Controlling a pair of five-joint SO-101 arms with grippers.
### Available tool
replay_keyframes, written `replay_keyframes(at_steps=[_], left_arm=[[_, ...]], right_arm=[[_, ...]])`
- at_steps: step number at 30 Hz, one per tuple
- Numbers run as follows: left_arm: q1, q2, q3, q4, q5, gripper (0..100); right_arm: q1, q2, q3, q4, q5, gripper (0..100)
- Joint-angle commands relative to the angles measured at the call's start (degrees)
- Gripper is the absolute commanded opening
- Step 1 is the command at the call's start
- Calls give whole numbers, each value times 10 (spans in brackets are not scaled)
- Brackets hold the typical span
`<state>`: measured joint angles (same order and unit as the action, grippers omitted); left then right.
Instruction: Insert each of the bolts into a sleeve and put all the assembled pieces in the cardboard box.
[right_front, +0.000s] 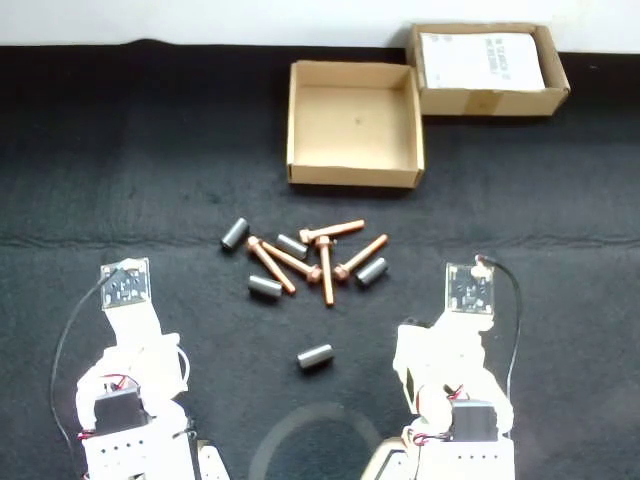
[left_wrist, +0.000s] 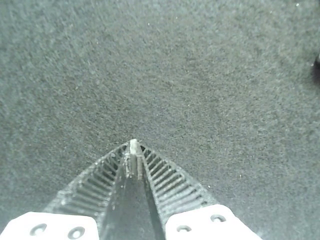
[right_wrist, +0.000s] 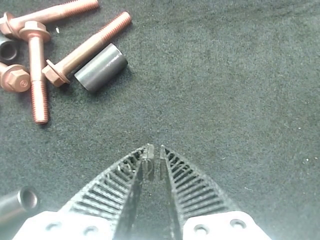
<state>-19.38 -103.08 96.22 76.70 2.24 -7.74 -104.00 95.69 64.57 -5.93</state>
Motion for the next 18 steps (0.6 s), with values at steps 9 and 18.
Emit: replay_keyframes(at_steps=[9, 18], left_arm=[[72, -5, 9, 1, -1, 13], [76, -5, 9, 1, -1, 12]], right_arm=[[5, 1, 76, -1, 0, 39], [5, 1, 76, -1, 0, 39]])
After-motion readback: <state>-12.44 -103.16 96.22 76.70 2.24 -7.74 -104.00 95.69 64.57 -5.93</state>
